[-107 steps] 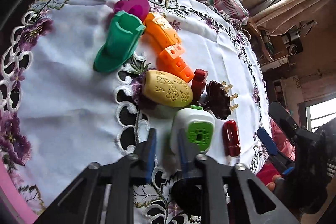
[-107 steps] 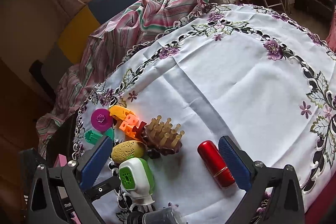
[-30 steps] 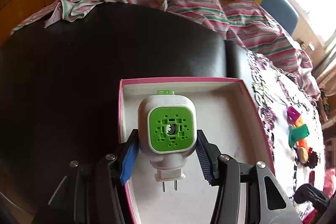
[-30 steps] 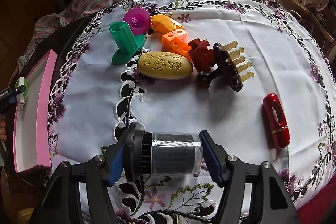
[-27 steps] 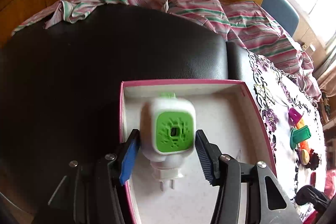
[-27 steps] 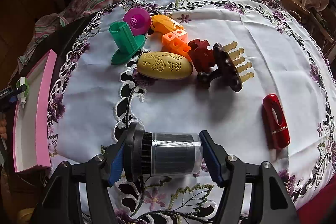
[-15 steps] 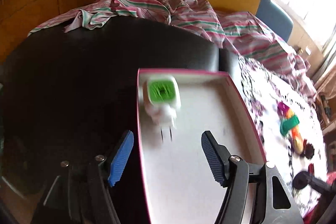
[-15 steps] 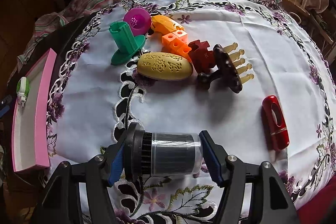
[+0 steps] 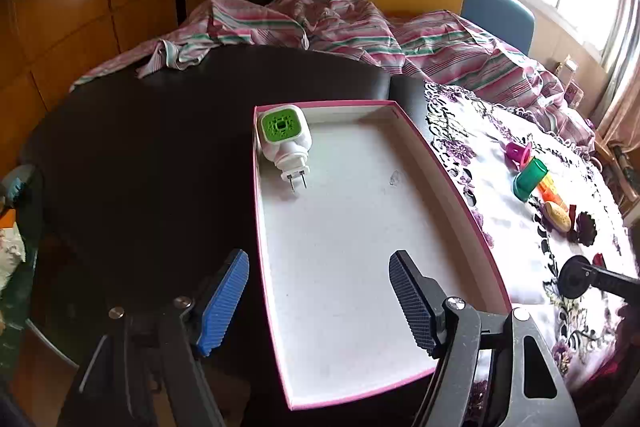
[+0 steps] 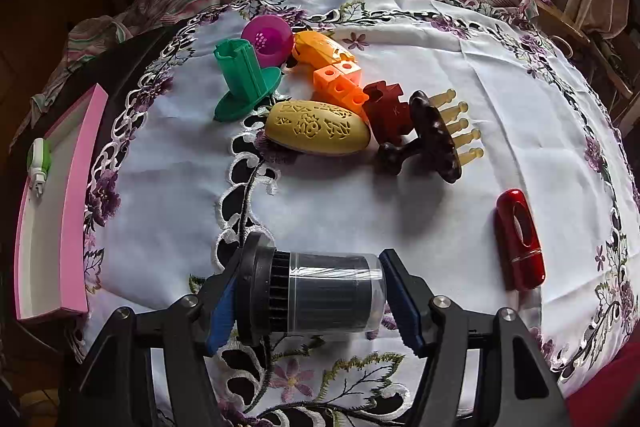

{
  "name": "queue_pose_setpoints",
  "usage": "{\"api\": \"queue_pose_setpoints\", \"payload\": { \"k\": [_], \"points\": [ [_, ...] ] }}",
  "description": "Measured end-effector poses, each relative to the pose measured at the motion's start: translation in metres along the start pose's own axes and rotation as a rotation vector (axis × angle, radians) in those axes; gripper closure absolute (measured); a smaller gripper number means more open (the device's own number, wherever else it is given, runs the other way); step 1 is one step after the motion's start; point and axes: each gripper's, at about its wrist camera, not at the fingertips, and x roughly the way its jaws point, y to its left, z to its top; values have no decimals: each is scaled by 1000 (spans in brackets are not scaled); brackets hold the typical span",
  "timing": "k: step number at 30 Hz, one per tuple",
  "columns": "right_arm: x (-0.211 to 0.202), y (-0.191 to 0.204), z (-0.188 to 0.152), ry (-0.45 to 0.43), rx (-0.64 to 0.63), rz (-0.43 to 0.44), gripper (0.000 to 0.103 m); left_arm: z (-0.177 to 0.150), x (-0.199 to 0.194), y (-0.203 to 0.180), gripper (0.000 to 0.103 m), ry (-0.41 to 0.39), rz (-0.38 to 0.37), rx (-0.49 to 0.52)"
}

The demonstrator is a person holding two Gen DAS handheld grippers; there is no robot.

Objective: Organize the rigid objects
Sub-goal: 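Carry the black canister into the tray beside the plug and open the right tool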

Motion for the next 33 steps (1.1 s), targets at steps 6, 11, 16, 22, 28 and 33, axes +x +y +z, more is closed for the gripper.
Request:
{"api": "queue_pose_setpoints", "payload": {
  "k": [6, 11, 16, 22, 28, 33],
  "points": [
    [-1, 3, -1, -6, -15, -7, 37, -6, -8, 0, 29, -8, -9, 2],
    [0, 3, 0, -5, -17, -9, 37, -8, -10, 0, 26, -12, -17, 5],
    [-4, 5, 0, -17, -25, -1, 37, -10, -13, 4, 26, -12, -16, -1],
    [-3, 20, -3, -13, -64, 28, 37, -12, -12, 13, 26, 2, -38, -33],
    [-2, 18, -4, -11, -68, 20, 37, -16, -13, 18, 21, 7, -19, -37],
    [-2, 19, -4, -7, -74, 14, 37, -19, -15, 23, 20, -1, 2, -49]
  ]
}}
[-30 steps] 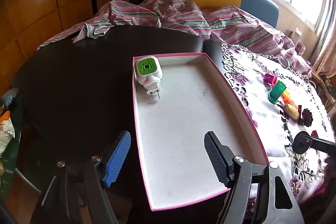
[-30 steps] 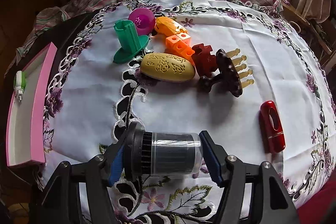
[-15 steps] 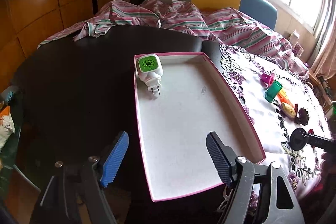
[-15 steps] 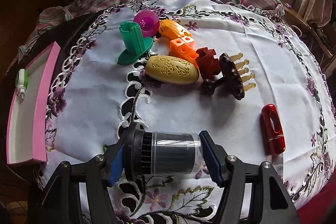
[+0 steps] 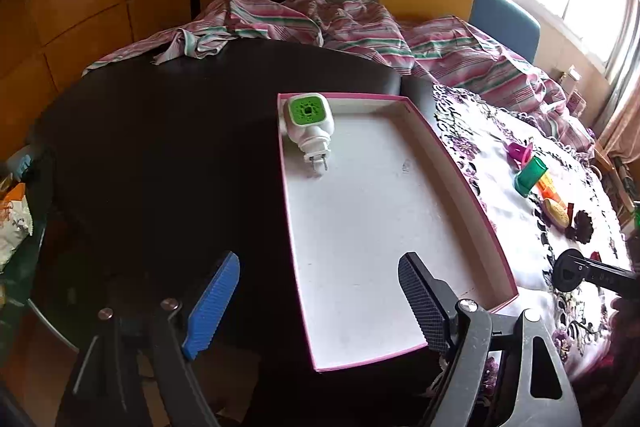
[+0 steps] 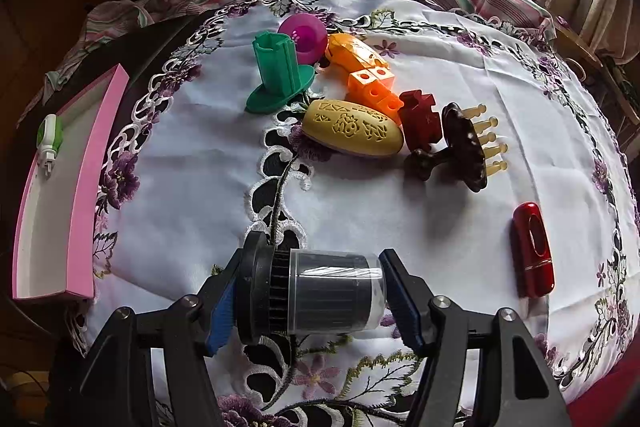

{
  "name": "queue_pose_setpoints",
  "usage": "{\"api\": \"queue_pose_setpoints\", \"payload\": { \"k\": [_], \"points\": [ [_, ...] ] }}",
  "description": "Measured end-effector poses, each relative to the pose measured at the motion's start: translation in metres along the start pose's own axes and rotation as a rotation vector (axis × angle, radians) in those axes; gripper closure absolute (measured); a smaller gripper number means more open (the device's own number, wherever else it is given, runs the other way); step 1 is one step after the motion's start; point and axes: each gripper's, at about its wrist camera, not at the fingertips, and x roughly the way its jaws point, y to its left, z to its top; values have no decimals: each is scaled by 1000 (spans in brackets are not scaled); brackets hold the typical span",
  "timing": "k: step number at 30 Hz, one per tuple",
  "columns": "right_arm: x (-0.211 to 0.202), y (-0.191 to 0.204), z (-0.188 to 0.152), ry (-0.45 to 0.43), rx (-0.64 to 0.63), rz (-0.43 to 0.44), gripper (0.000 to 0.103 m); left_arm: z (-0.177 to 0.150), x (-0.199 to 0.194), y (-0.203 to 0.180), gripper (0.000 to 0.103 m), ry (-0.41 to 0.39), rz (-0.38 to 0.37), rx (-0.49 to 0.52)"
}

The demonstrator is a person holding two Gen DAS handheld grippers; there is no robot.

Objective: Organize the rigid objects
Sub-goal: 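Carry the black canister into the tray beside the plug and open the right tool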

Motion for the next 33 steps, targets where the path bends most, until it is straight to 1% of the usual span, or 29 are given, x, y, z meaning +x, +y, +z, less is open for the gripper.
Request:
{"api": "queue_pose_setpoints", "payload": {
  "k": [4, 8, 12, 16, 19, 22, 24, 27, 31, 33],
  "points": [
    [-3, 7, 0, 0, -10, 15, 37, 0, -3, 4, 15, -15, 14, -4],
    [-11, 26, 2, -17, -30, 54, 37, -1, -4, 10, 15, -19, 20, -15],
    [-29, 63, 12, -68, -99, 109, 37, -1, -2, 16, 15, -14, 29, -30],
    [-47, 109, 24, -119, -177, 200, 37, -2, 0, 22, 15, -10, 38, -47],
    [-52, 147, 31, -130, -233, 277, 37, -2, 1, 29, 15, -12, 39, -60],
    [-49, 188, 37, -119, -284, 349, 37, -1, 1, 40, 15, -12, 44, -85],
    [-42, 217, 41, -112, -323, 373, 37, 0, 0, 49, 15, -12, 53, -103],
    [-26, 252, 48, -85, -347, 402, 37, 0, -1, 60, 15, -15, 67, -128],
    [-5, 294, 58, -51, -370, 412, 37, 0, -1, 74, 15, -13, 83, -156],
    [4, 308, 61, -47, -383, 399, 37, 1, 1, 79, 15, -6, 82, -166]
  ]
}}
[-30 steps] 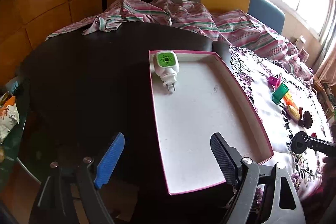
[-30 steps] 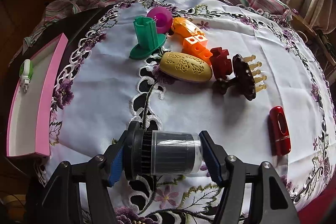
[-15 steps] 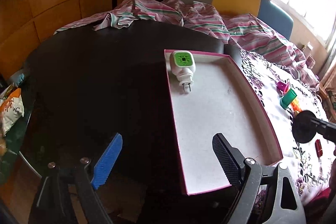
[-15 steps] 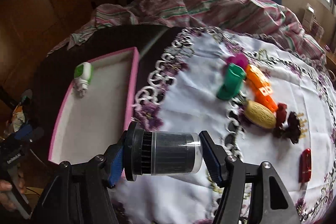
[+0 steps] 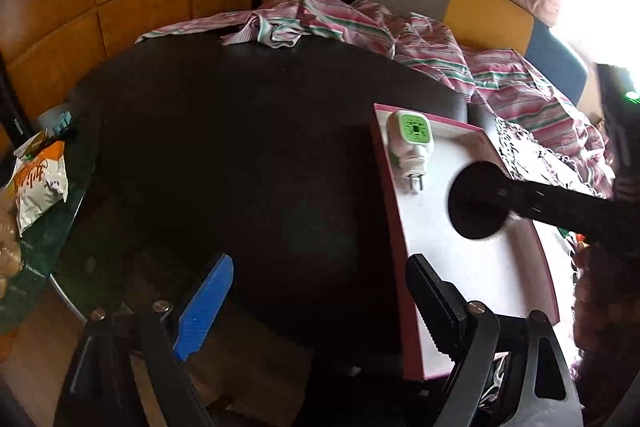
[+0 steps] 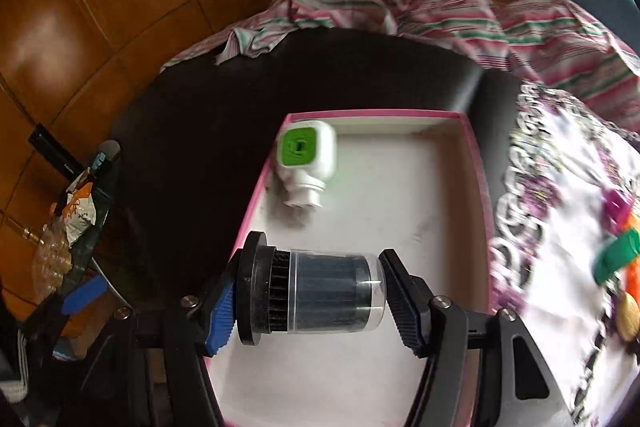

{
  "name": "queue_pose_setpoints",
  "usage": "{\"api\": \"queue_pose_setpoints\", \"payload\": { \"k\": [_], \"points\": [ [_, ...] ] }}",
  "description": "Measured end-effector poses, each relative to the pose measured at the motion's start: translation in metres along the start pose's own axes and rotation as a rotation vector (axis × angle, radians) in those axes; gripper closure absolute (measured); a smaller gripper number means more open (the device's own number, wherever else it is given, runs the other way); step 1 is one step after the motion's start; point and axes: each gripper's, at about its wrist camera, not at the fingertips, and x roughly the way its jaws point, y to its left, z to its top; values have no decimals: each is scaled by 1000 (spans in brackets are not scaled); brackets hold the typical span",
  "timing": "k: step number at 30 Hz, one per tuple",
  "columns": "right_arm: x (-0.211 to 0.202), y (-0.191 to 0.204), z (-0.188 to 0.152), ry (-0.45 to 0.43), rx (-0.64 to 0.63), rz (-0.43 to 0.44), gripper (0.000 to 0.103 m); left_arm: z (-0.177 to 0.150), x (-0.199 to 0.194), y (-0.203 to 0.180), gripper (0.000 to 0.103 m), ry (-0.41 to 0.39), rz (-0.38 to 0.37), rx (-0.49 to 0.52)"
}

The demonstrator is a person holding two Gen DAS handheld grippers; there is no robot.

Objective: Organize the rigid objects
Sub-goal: 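Carry the black canister into the tray beside the plug and open the right tool, then return the left tool to the toys and grasp the green cup-shaped toy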

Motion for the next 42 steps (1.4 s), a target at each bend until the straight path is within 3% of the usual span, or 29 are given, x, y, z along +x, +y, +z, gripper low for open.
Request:
{"api": "queue_pose_setpoints", "payload": {
  "k": [4, 7, 13, 25, 34, 42],
  "points": [
    [33, 8, 3, 66, -12, -30, 37, 0, 3, 4, 15, 9, -4, -7],
    [42, 7, 2, 80, 3, 17, 35, -1, 4, 3, 15, 14, -15, -4],
    [19, -2, 0, 6, 33, 73, 20, -1, 4, -1, 15, 29, -18, 13],
    [-43, -31, -27, -105, 55, -21, 20, 4, -11, -22, 15, -11, -61, 80],
    [-95, -108, -52, -175, 174, -132, 20, 18, -17, -74, 15, -30, -159, 202],
    [-145, -218, -86, -206, 355, -343, 20, 26, -13, -153, 15, -30, -235, 349]
  ]
}}
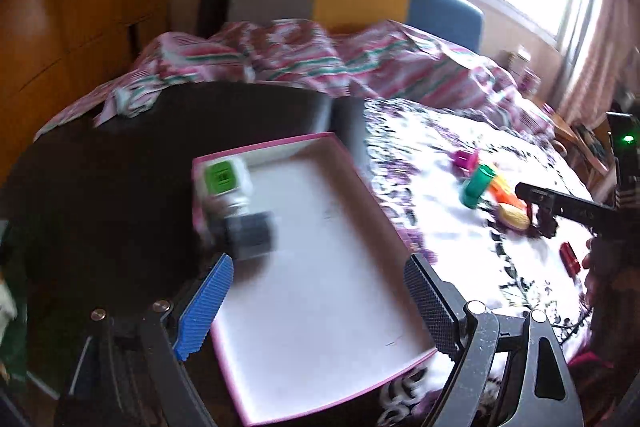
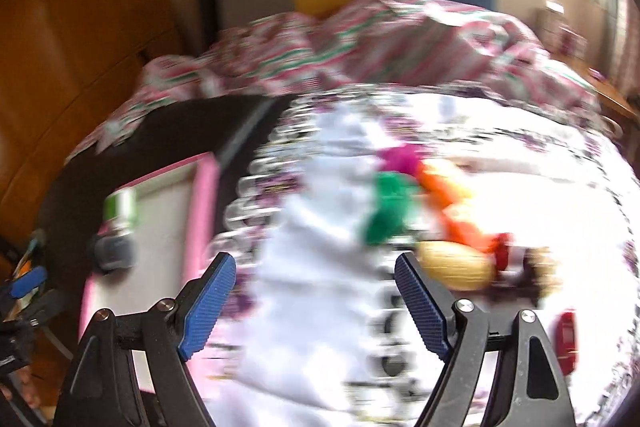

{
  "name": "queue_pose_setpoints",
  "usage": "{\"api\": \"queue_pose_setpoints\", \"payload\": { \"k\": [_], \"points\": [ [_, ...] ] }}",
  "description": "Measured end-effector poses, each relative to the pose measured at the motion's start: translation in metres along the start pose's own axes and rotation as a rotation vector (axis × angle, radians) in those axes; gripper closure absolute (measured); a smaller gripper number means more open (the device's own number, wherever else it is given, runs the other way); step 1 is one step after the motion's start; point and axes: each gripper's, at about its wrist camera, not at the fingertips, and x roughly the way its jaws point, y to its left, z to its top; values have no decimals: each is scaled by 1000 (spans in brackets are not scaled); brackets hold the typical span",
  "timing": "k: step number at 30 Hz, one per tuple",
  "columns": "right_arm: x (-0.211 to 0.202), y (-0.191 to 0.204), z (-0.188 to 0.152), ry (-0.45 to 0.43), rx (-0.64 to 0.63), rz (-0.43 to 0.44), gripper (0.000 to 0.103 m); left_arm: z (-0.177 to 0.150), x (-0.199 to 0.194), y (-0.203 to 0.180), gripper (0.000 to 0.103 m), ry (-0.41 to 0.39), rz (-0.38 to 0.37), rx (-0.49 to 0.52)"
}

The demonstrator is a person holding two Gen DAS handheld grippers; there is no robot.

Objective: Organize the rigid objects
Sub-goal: 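Return the left tool to the toys and grasp the green cup-shaped toy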

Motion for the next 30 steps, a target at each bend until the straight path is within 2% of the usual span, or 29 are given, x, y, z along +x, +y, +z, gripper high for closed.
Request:
{"api": "queue_pose_setpoints", "payload": {
  "k": [5, 7, 9, 11, 15, 18, 20, 24, 30],
  "points": [
    [0, -79, 5, -55, 159, -132, 20, 19, 23, -53, 21, 26, -74, 86],
    [1, -109, 1, -75, 254, -144, 20, 26, 36, -75, 22, 38, -105, 119],
    [5, -133, -3, -56, 359, -159, 20, 32, 50, -96, 22, 52, -124, 154],
    [-1, -148, -3, -79, 432, -126, 20, 38, 65, -114, 22, 70, -147, 175],
    [-10, -158, -5, -103, 473, -106, 20, 48, 96, -147, 26, 108, -200, 197],
    [-11, -160, -3, -109, 490, -92, 20, 54, 118, -172, 28, 111, -205, 235],
    [-11, -160, -4, -106, 495, -77, 20, 57, 132, -185, 36, 130, -215, 258],
    [-6, -155, -2, -91, 482, -54, 20, 63, 155, -211, 36, 130, -198, 307],
    [-5, -150, 0, -90, 465, -40, 20, 77, 193, -231, 35, 164, -177, 306]
  ]
}}
